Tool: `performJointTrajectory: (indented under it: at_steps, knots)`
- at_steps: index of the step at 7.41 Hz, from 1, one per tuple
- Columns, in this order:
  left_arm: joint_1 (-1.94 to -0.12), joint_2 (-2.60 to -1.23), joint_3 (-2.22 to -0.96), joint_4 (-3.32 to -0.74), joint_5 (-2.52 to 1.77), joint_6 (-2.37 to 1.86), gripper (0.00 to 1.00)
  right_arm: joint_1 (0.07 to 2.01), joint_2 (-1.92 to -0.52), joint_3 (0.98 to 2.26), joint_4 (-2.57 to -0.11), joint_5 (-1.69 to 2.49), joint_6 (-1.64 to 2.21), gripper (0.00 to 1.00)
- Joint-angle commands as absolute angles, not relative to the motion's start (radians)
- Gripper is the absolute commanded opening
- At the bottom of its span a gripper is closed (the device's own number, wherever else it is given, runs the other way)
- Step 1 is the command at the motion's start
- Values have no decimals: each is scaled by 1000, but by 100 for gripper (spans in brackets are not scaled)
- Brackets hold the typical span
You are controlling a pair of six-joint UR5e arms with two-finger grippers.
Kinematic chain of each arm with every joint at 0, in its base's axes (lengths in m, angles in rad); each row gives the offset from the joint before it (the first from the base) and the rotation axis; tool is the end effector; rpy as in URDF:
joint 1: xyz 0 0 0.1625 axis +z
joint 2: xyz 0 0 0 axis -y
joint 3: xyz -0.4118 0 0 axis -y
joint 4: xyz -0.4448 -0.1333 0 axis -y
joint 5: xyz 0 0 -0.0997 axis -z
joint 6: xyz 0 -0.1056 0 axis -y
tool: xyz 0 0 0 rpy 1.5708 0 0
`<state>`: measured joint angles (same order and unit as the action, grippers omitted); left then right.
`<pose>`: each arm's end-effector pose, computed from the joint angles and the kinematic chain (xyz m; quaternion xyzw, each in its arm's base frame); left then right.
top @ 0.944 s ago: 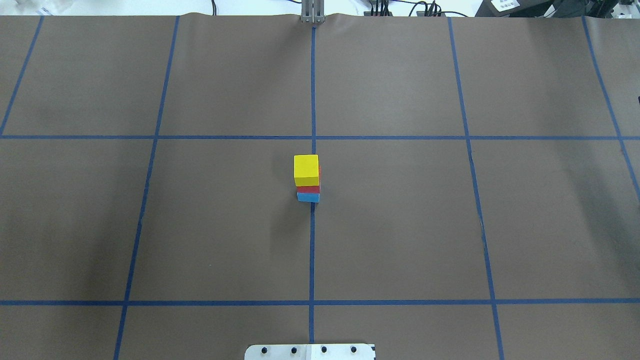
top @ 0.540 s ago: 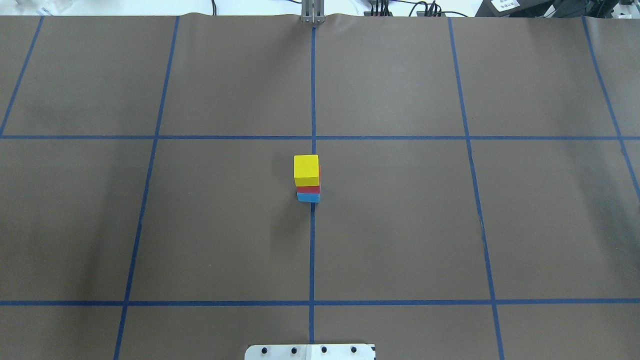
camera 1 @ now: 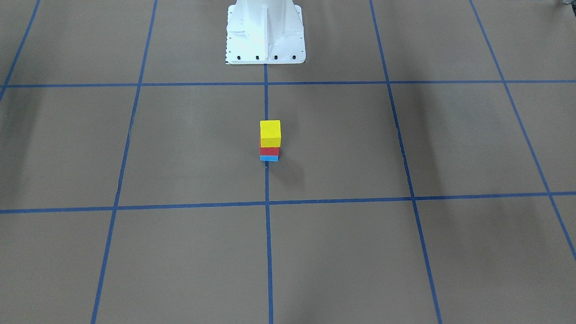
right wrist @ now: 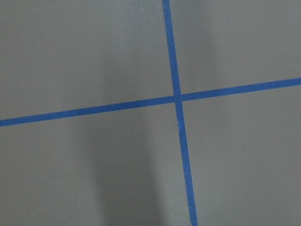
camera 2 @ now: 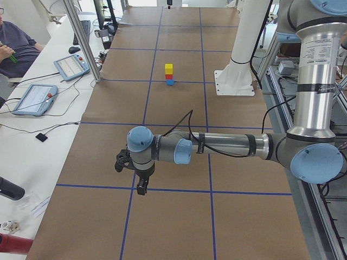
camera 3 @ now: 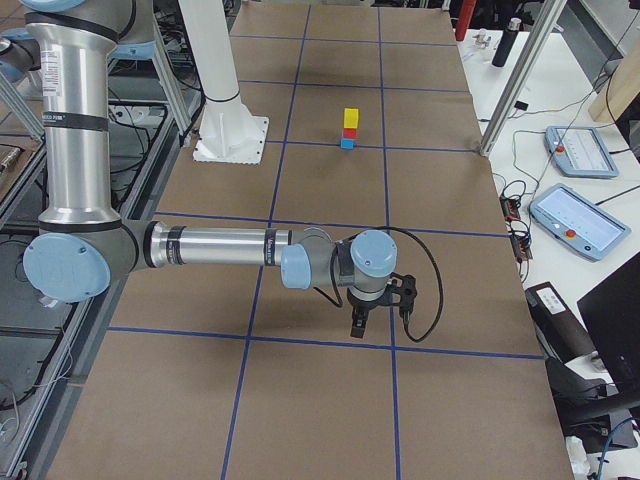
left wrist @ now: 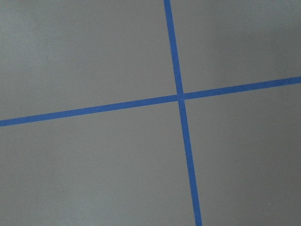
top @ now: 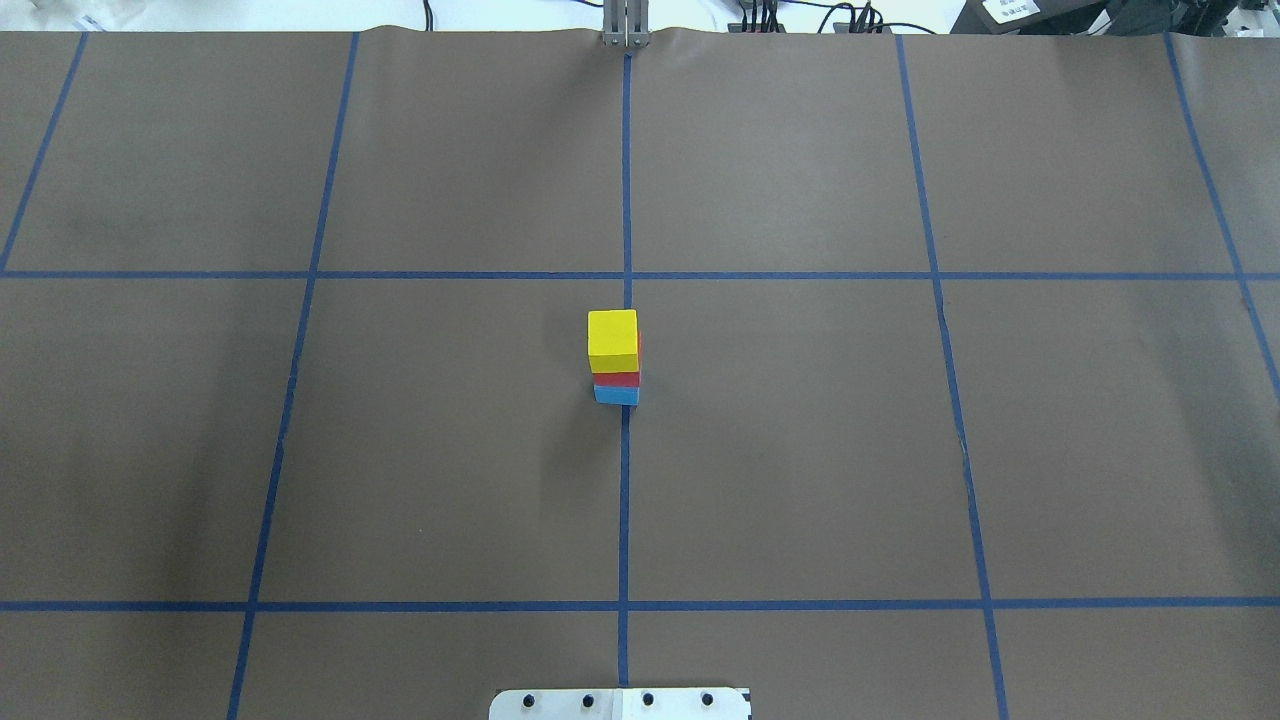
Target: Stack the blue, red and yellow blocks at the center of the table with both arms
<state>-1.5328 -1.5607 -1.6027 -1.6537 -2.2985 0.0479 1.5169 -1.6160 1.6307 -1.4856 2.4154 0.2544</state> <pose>-0.0422 -0.5499 0.6326 0.0507 0.3551 0.0587 0.9316 0.0256 -0.5345 0.6272 -0.0178 -0.4115 0.0708 0.9085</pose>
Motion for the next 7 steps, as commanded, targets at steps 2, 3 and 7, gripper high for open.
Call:
performJointTrajectory:
  at_steps: [2,3,7]
  knots:
    - [-1532,-1562,-1605,-1654,-2298,48,100,1529,-1618,1663,-1485,2392,154,100]
    - [-1532,-1562,-1603,-1654,-2298,48,100,1531,-1614,1663,-1485,2385,147,100]
    - [-1532,-1563,-1601,-1654,-2298,48,100,1531,-1605,1660,-1485,2385,147,100]
